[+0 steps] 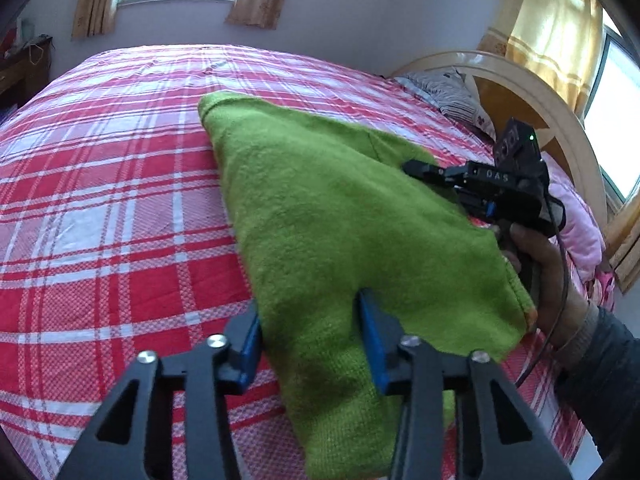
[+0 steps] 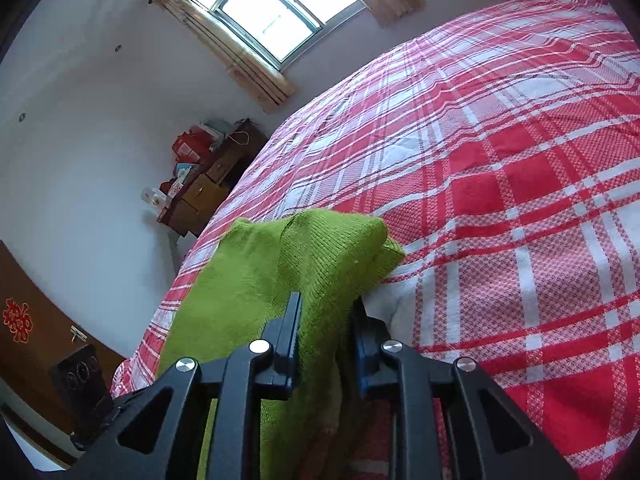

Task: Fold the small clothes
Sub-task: 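Close the right gripper on the end of the folded sweater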

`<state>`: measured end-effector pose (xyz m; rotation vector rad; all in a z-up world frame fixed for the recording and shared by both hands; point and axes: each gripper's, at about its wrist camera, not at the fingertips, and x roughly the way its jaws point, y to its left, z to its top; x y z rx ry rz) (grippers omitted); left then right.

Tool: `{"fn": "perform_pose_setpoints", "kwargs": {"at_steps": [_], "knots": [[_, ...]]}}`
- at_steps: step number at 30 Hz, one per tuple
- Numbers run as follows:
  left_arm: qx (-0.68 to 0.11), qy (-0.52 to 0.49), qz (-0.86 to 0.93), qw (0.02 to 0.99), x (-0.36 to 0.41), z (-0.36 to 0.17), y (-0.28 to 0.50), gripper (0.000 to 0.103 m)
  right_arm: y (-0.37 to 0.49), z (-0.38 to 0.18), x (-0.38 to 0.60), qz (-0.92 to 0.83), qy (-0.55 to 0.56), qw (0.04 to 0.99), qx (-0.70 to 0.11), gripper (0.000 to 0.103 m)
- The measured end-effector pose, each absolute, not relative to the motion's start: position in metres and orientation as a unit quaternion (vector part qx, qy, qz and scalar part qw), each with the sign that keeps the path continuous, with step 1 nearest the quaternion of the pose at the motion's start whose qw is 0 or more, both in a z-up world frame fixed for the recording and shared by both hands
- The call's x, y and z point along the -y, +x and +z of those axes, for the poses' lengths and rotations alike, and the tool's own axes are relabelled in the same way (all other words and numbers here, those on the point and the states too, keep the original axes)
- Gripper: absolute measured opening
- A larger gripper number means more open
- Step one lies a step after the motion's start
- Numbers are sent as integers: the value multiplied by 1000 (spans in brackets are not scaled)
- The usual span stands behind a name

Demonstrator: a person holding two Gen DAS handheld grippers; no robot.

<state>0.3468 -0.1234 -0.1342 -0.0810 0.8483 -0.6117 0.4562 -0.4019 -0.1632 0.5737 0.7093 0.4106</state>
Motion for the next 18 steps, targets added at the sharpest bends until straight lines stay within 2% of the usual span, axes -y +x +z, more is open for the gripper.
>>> {"fn": "perform_pose_setpoints", "kwargs": {"at_steps": [4, 18], "knots": [[-398, -10, -289, 871, 124, -122, 338, 35, 456, -155, 394, 190, 263, 879, -349, 20], [-373, 16, -287, 882, 111, -96, 309, 34, 421, -145, 374, 197, 286, 875, -338, 20]]}}
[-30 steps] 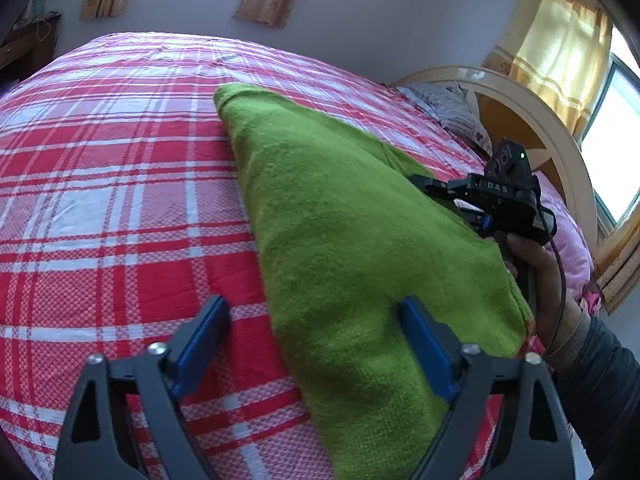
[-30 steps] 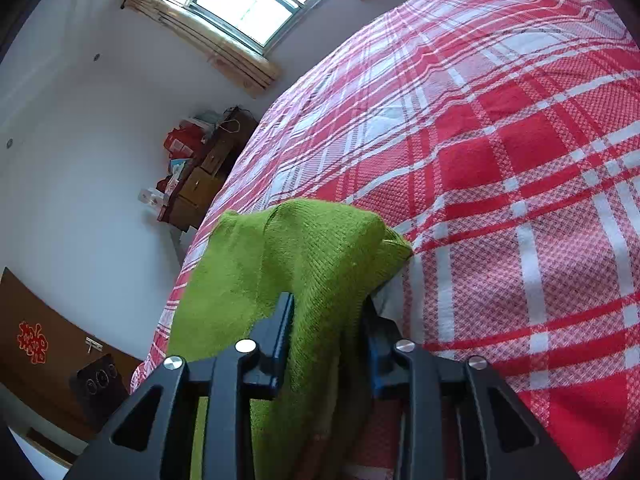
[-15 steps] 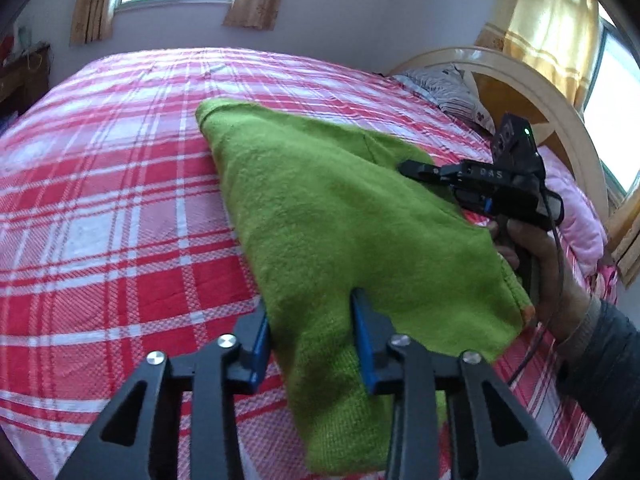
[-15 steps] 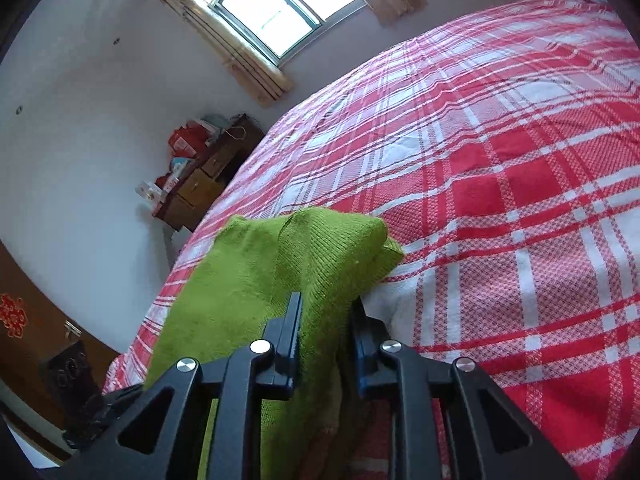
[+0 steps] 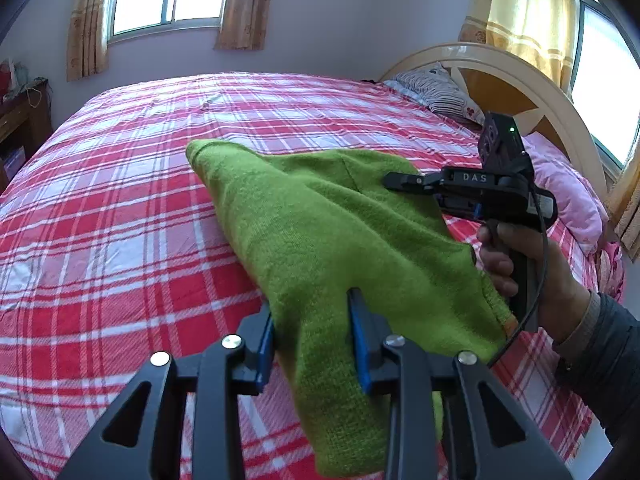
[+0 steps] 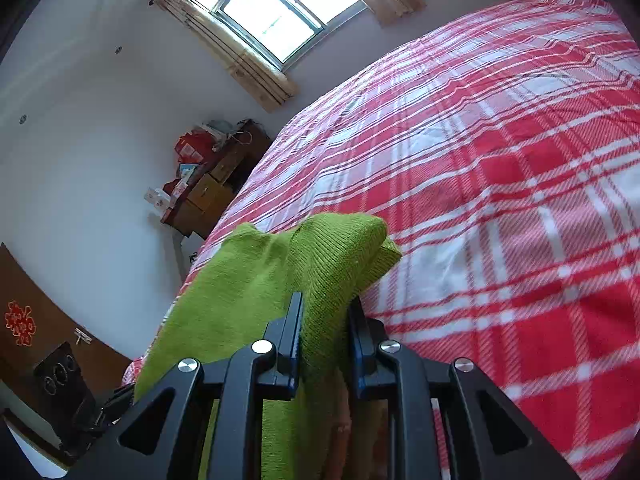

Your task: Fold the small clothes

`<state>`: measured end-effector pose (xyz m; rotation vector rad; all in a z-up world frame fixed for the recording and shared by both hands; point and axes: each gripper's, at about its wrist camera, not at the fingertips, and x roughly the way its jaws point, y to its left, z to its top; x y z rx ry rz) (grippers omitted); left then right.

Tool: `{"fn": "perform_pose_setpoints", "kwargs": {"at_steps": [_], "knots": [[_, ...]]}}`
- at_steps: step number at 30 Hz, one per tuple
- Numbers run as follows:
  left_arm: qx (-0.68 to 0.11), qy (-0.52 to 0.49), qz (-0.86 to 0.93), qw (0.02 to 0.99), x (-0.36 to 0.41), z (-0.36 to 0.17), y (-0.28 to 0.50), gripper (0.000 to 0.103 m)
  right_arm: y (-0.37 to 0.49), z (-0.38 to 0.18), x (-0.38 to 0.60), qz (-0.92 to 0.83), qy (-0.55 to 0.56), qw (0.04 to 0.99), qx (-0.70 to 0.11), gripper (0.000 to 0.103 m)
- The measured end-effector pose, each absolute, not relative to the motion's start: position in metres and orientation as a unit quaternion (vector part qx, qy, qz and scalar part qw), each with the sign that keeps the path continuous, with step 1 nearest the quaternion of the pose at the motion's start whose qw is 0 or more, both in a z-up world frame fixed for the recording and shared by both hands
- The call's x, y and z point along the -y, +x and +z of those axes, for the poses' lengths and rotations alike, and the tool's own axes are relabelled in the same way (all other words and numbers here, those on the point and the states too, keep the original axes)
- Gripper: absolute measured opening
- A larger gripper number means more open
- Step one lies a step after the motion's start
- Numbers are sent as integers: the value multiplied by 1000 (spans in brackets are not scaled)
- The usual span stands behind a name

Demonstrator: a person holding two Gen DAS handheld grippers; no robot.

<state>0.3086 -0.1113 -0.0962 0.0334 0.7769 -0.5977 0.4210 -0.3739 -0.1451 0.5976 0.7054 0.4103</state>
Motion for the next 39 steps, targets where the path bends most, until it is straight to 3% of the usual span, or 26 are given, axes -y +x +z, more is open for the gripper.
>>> {"fn": "perform_pose_setpoints", "kwargs": {"at_steps": [39], "knots": [[-340, -61, -182, 921, -46, -80, 234, 33, 399, -126, 165, 329, 248, 840, -353, 19]]}}
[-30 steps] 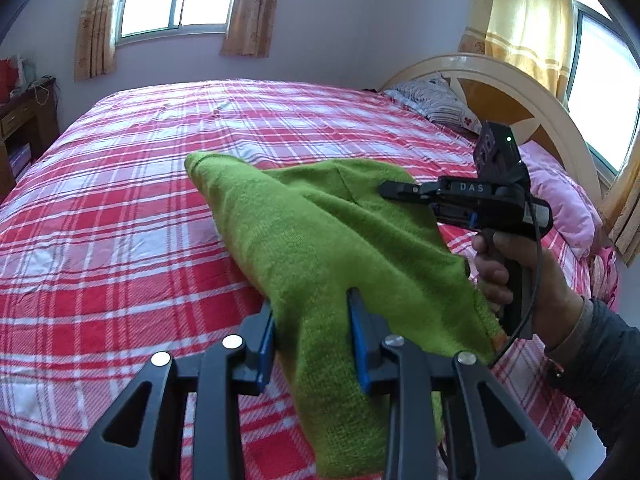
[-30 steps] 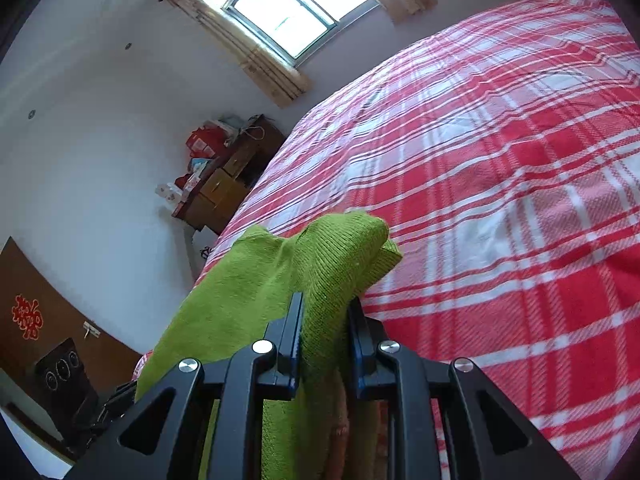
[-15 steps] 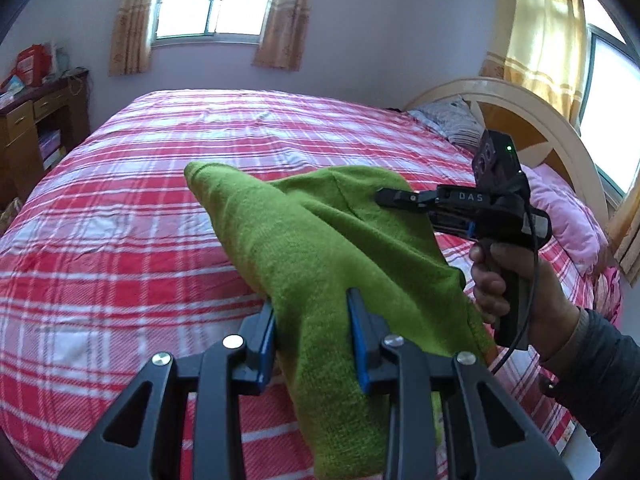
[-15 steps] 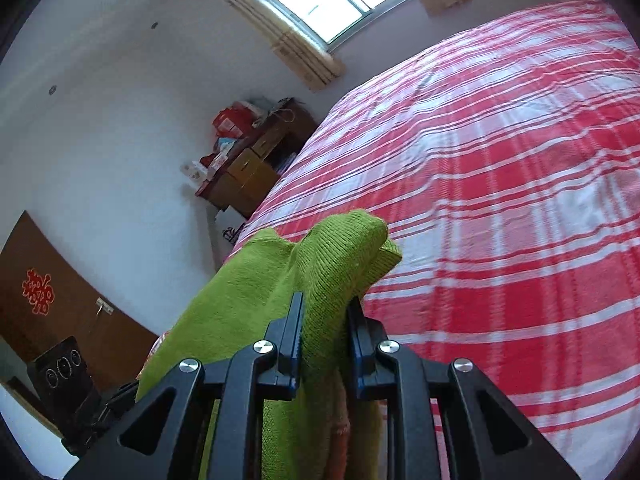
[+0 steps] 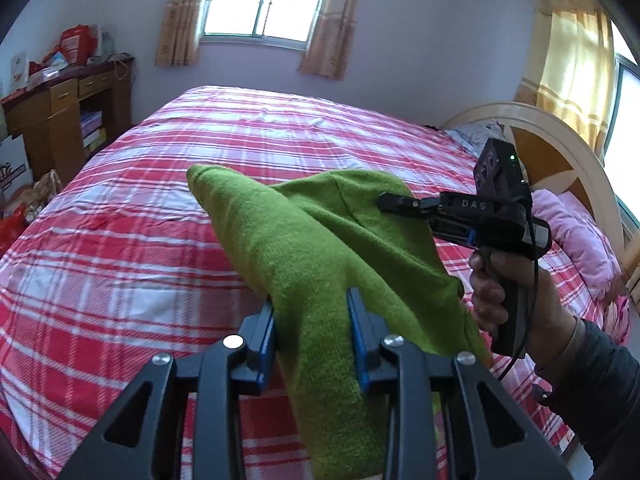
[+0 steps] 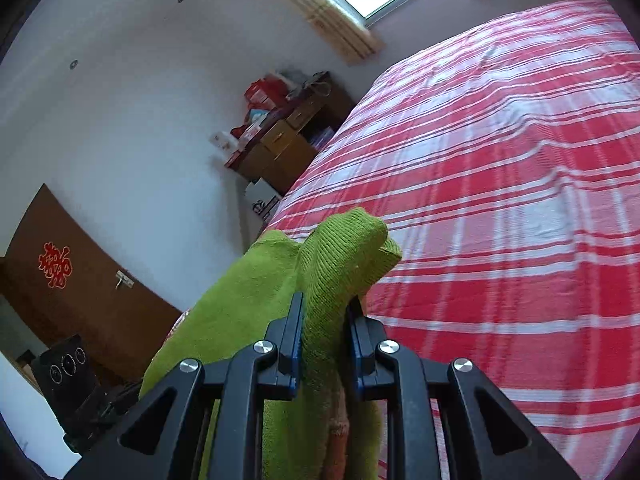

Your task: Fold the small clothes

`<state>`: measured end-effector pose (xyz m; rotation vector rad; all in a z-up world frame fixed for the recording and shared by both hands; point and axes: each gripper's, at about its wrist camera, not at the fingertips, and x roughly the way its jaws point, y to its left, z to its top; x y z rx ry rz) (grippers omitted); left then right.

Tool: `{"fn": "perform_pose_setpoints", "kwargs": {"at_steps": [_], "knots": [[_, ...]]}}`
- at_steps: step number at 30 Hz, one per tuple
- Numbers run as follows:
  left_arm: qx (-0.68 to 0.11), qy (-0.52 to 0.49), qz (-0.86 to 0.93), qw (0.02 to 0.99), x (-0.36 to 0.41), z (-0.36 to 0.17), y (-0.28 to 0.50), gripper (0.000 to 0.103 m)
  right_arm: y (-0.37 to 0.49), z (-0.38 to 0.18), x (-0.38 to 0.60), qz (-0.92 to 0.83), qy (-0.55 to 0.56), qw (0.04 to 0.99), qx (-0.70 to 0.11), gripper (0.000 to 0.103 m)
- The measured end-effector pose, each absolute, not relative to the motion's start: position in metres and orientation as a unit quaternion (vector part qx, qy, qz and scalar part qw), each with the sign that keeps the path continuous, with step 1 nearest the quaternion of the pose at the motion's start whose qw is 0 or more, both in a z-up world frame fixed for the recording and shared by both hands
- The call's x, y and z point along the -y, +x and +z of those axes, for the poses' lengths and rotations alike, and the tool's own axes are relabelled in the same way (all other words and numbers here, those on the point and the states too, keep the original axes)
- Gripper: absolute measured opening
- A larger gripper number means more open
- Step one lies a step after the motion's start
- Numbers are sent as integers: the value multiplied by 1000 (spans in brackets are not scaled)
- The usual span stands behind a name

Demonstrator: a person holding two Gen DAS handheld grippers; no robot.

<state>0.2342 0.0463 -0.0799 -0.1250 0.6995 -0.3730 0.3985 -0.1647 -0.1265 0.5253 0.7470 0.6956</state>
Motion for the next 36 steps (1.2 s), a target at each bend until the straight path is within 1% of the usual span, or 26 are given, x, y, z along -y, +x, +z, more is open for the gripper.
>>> {"fn": "perform_pose_setpoints", "kwargs": {"at_steps": [11, 23, 31, 34, 36], "knots": [[-325, -76, -158, 929, -94, -77, 223, 32, 402, -131, 111, 359, 242, 824, -366, 19], [-328, -84, -127, 932, -128, -85, 216, 32, 415, -127, 57, 389, 222, 809, -381, 19], [-353, -86, -105, 926, -153, -110, 207, 32, 420, -140, 23, 403, 201, 798, -400, 19], [-366, -87, -100, 921, -159, -121, 204, 34, 425, -148, 23, 403, 212, 793, -405, 19], [-374, -92, -96, 918, -162, -126, 203, 39, 427, -151, 23, 399, 208, 794, -409, 19]]}}
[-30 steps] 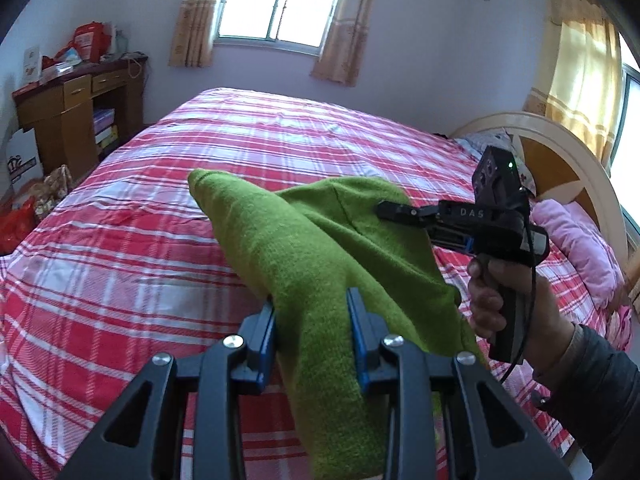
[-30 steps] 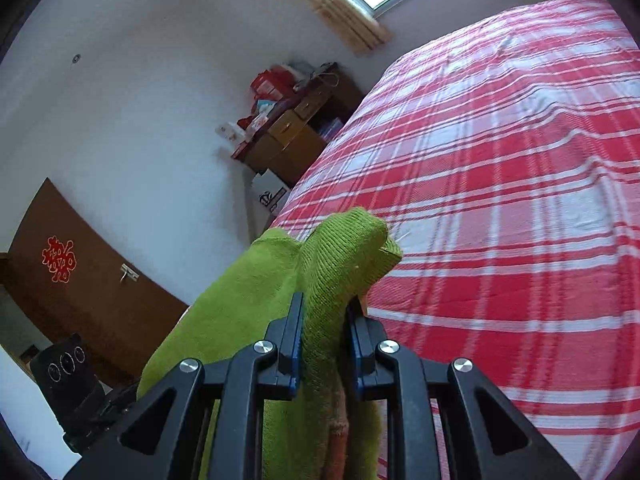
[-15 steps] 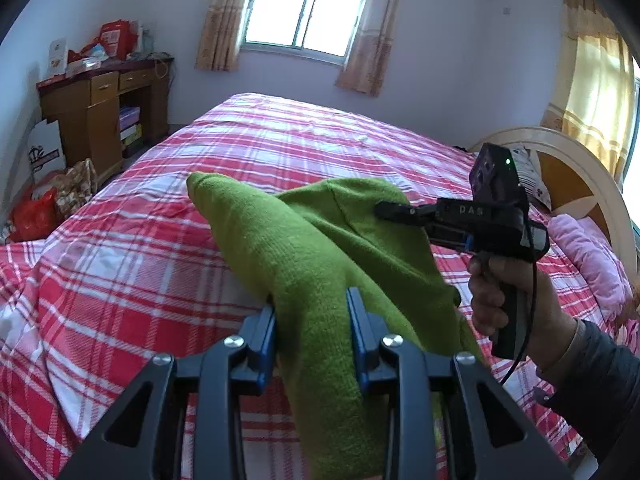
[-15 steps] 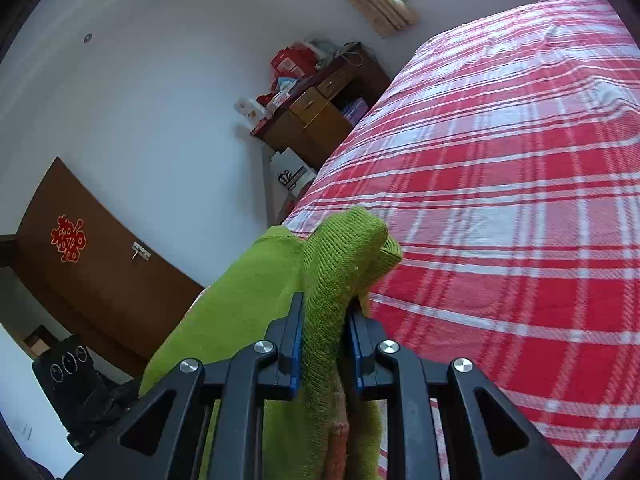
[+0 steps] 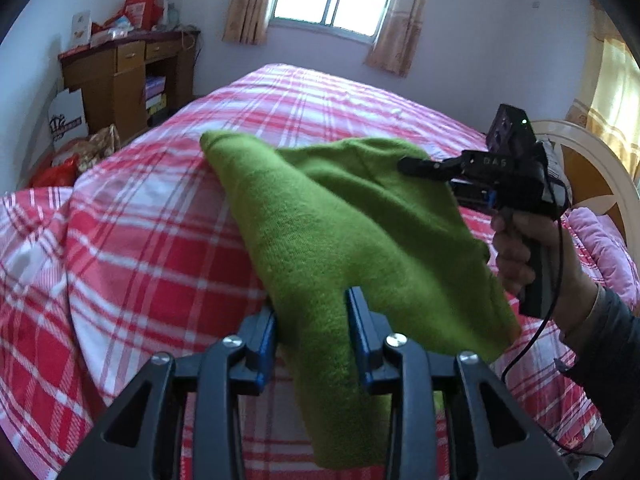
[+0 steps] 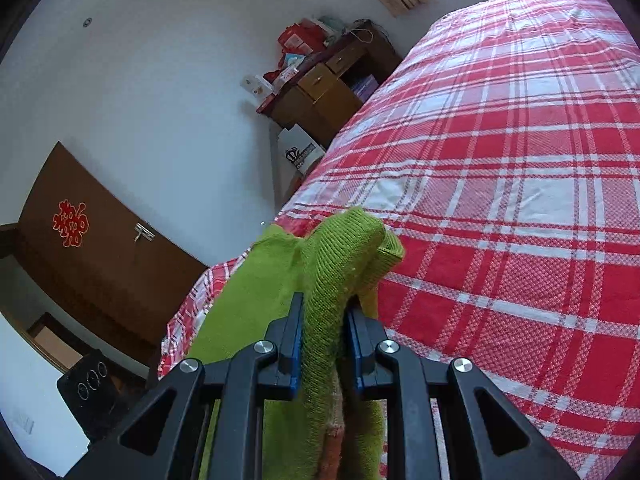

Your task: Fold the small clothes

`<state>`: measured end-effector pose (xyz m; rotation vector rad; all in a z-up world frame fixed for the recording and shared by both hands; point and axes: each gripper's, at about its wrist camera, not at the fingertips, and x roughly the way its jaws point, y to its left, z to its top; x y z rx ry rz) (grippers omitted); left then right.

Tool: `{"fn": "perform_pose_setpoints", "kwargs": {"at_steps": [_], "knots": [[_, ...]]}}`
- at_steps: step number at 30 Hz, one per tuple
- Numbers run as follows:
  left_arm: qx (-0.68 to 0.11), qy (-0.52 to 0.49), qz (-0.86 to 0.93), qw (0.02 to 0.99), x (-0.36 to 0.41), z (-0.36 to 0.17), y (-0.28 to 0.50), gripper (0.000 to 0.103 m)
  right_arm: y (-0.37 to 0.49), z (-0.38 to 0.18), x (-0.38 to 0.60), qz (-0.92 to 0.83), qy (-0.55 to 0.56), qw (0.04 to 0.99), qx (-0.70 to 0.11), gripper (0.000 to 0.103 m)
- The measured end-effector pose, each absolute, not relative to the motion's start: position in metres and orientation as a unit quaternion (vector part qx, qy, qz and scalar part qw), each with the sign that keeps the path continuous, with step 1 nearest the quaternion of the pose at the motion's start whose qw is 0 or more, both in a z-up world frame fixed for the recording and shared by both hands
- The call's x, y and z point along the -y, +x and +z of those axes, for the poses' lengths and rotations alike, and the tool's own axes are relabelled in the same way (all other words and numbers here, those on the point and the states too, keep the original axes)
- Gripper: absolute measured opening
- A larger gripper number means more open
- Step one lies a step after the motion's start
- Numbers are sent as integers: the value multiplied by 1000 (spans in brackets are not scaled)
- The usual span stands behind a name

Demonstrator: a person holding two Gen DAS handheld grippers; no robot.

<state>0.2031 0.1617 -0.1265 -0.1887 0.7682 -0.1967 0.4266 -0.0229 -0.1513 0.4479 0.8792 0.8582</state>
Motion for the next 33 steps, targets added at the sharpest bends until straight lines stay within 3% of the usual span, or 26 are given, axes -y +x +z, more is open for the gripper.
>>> {"fn": "perform_pose_setpoints", "kwargs": {"at_steps": [13, 21, 27, 29, 33], "knots": [[-372, -76, -56, 923, -163, -142, 199, 65, 440, -182, 34, 373, 232, 789, -430, 20], [-366, -70, -44, 927, -165, -134, 197, 69, 439, -182, 34, 362, 222, 795, -432, 21], [-330, -73, -30, 941, -174, -110, 189, 84, 434, -178, 38, 345, 207, 809, -428, 34], [-321, -64, -21, 944, -175, -106, 194, 91, 426, -167, 44, 314, 189, 835, -411, 50], [-325, -57, -6, 944, -178, -109, 209, 92, 397, -133, 52, 308, 173, 870, -344, 55]]}}
